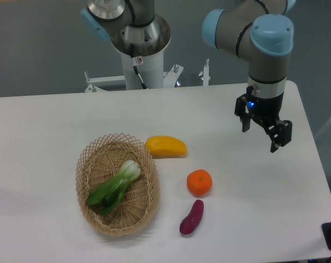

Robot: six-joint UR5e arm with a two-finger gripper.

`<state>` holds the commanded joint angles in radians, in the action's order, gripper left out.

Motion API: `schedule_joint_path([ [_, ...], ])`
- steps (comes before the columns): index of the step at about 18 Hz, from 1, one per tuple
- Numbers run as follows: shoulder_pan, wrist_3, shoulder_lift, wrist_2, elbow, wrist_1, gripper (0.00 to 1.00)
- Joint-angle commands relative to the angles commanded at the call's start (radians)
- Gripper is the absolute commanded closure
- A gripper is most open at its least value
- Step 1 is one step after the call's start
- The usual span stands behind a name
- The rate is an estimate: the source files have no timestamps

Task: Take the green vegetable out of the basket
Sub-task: 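Move the open gripper toward the wicker basket holding the bok choy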

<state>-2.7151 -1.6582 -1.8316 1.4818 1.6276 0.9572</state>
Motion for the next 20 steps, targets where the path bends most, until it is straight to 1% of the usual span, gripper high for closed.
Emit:
schedule_joint_path([
  [5, 0.009, 0.003, 0.003, -0.012, 0.003, 0.0, 0.0],
  [8, 0.012, 0.002, 0.014, -0.021, 0.031, -0.006, 0.0],
  [10, 0.018, 0.009, 0.014, -0.052, 0.038, -0.006, 0.0],
  [11, 0.021, 0.032, 0.015, -0.075, 0.055, -0.008, 0.0],
  [12, 0.021, 0.067, 0.018, -0.092, 0.078, -0.029, 0.0],
  [14, 0.061, 0.139, 0.023, -0.107, 0.107, -0.104, 0.0],
  [15, 0.089, 0.191, 0.023, -0.109, 0.12, -0.124, 0.0],
  [20, 0.238, 0.417, 0.002, -0.109, 0.129, -0.124, 0.0],
])
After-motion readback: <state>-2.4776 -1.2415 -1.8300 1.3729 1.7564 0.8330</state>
